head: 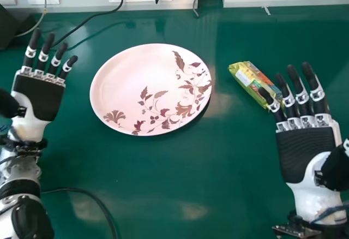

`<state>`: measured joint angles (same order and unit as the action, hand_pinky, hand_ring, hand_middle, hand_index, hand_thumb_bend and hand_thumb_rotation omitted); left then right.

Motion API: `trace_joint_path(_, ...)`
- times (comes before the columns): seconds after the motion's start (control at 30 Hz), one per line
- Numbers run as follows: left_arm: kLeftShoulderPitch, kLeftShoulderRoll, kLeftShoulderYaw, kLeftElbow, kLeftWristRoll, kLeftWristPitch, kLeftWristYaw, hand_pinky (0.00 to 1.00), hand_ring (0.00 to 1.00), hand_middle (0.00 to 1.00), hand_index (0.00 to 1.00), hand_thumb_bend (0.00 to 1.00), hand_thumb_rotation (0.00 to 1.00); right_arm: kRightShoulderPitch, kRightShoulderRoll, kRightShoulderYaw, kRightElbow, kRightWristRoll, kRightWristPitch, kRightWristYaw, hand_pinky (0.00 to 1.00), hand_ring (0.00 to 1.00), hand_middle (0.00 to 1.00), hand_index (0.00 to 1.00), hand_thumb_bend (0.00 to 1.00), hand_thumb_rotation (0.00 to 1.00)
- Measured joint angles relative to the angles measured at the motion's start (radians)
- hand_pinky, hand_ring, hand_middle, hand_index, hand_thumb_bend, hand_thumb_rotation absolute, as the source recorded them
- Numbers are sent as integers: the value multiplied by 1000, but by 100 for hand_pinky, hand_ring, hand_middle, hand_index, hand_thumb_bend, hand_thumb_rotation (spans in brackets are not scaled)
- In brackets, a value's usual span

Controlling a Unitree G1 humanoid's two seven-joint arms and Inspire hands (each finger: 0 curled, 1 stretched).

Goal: Pick up biscuit and place it in the plate

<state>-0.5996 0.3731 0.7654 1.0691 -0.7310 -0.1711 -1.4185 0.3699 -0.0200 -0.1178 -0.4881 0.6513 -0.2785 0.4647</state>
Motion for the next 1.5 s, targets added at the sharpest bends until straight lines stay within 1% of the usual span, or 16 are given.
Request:
trace_joint_path(0.07,4,0,0,0,1,1,24,89,94,100,100,100,82,-30,-19,-12,0,-12,26,-33,80,99,100,100,84,62)
trace_joint_path(0.17,5,0,0,0,1,13,37,94,95,100,100,100,82,-51,-20,-31,0,-47,25,-69,82,100,100,100,82,60)
trace_joint_path(0.23,5,0,0,0,1,23,43,94,95,100,100,100,81,-62,-16,-38,0,-84,11,-97,83,100,100,100,82,58)
trace_joint_path(0.33,5,0,1,7,0,25,76,87,93,99,100,100,80,-78,16,-38,-2,-213,-19,-178,85,100,100,100,81,58)
trace_joint_path(0.37,5,0,1,7,0,26,78,86,93,99,100,100,80,-79,19,-38,-2,-222,-22,-185,85,100,100,100,81,58)
trace_joint_path(0.47,3,0,2,16,0,26,100,83,92,100,100,100,80,-80,19,-38,-24,-365,-26,-253,86,100,100,100,81,58)
trace_joint_path(0.6,-5,-8,2,16,0,25,117,78,89,98,100,100,82,-89,13,-30,-84,-543,-13,-328,86,100,100,100,78,62)
trace_joint_path(0.7,-18,-16,-2,16,1,32,129,73,86,95,100,100,84,-107,14,-19,-126,-692,27,-394,90,100,100,100,75,63)
trace_joint_path(0.9,-50,-21,-12,30,6,66,147,71,84,93,98,100,84,-138,14,-2,-181,-841,117,-450,89,100,100,100,74,59)
trace_joint_path(0.93,-64,-27,-21,31,9,66,160,71,84,93,99,100,84,-150,12,5,-208,-895,157,-460,90,100,100,100,73,59)
trace_joint_path(0.97,-67,-30,-24,31,12,67,165,71,84,93,99,100,84,-155,12,6,-214,-906,162,-462,90,100,100,100,73,59)
trace_joint_path(1.03,-78,-39,-29,31,13,67,183,72,84,93,99,100,84,-171,8,11,-241,-952,212,-462,89,100,100,100,73,63)
trace_joint_path(1.23,-102,-63,-39,30,14,65,246,77,87,94,100,100,81,-248,-37,3,-256,-1001,314,-446,89,100,100,100,72,66)
trace_joint_path(1.3,-111,-70,-40,30,13,65,262,76,87,94,100,100,81,-271,-61,-1,-260,-1008,338,-433,89,100,100,100,71,68)
trace_joint_path(1.4,-126,-82,-41,33,13,68,273,77,88,94,100,100,79,-301,-90,-10,-268,-1015,371,-417,90,100,100,100,71,65)
trace_joint_path(1.5,-138,-91,-46,38,14,73,277,78,89,95,100,100,75,-328,-105,-18,-280,-1016,437,-400,90,100,100,100,71,66)
